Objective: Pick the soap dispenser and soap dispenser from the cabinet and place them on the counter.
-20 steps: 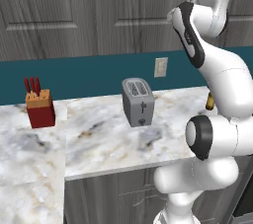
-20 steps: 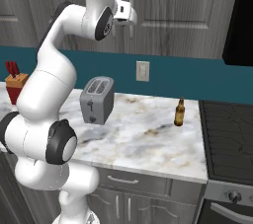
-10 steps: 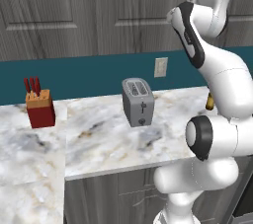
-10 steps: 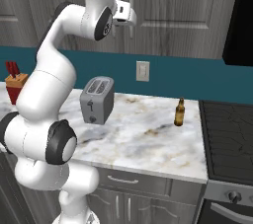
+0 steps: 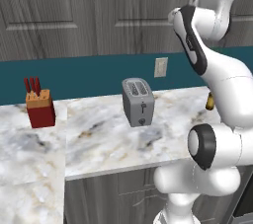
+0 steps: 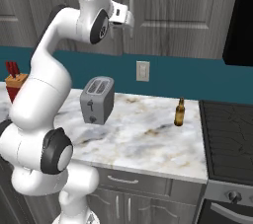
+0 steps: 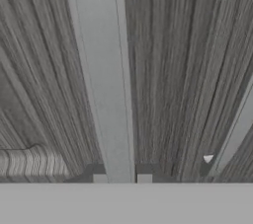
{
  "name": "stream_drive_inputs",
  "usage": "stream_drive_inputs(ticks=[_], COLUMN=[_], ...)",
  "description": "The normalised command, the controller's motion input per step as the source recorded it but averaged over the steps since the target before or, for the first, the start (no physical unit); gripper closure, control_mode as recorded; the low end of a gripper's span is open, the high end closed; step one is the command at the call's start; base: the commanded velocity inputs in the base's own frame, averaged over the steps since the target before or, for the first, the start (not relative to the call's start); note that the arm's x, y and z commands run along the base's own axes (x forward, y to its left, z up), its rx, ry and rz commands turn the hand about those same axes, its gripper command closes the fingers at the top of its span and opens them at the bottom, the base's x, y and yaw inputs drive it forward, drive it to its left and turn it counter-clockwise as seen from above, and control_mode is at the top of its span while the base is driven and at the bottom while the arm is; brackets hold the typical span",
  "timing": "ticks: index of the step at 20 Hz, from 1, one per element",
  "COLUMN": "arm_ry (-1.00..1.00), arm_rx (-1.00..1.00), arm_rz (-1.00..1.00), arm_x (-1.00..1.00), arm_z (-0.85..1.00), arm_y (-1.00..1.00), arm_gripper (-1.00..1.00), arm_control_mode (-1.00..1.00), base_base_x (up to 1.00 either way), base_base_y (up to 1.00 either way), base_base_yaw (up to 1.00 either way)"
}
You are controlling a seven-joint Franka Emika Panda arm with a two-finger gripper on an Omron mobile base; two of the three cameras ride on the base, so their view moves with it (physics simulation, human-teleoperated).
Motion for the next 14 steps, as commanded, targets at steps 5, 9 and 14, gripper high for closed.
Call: stream_drive_inputs(ticks=[5, 9, 14], arm_ry=[-0.07, -0.03, 0.00], arm_rx=[-0.03, -0.08, -0.09], arm_rz=[-0.08, -0.10, -0.13], arm_x=[-0.34, -0.23, -0.13], arm_z=[0.17, 0.11, 0.01], arm_y=[0.03, 0.01, 0.00], arm_gripper=[1.00, 1.00, 1.00], arm_control_mode=[-1.00, -1.00, -1.00], base_base_x=[0.00, 0.00, 0.00], base_base_y=[0.00, 0.00, 0.00], base_base_yaw=[0.00, 0.00, 0.00])
